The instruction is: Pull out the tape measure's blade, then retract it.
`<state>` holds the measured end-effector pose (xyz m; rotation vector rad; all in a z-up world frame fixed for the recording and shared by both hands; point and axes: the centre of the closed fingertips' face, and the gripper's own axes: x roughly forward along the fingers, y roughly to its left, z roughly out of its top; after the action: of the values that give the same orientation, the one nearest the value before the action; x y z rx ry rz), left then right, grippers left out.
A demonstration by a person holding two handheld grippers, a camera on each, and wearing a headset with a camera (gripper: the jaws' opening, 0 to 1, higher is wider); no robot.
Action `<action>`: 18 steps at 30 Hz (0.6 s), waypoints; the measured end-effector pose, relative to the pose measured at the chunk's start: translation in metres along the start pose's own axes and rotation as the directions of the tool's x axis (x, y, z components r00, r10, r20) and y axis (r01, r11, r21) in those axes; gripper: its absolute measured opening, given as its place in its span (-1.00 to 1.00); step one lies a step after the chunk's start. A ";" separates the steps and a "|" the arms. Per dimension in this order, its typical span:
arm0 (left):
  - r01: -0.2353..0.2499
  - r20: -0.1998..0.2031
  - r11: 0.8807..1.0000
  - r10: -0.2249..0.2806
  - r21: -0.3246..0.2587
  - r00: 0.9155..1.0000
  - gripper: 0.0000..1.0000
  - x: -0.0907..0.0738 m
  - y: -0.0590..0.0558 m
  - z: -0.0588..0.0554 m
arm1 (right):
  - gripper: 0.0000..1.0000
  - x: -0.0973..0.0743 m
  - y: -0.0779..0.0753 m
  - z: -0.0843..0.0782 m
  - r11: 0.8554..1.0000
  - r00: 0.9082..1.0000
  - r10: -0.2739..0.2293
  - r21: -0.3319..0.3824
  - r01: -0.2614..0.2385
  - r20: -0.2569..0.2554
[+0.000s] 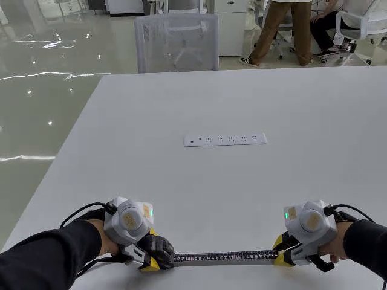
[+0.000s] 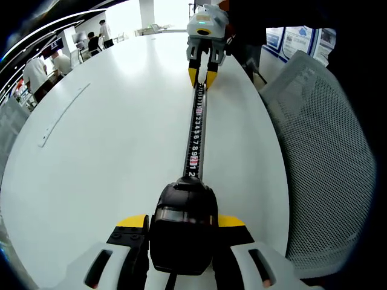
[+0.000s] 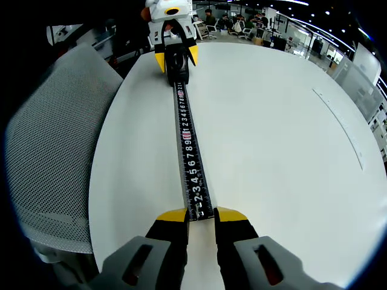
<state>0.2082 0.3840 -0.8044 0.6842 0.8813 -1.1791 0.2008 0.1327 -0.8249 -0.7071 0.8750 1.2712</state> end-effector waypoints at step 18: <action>-0.145 0.146 0.897 0.223 -0.418 0.964 0.56 -0.032 0.038 -0.010 | -0.30 -0.035 -0.022 0.004 0.958 0.970 -0.214 0.218 0.186 0.113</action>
<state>0.2387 0.4180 -0.7819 0.3015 0.8436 -0.8380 0.2207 0.1149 -0.7926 -0.5236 0.7888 1.0178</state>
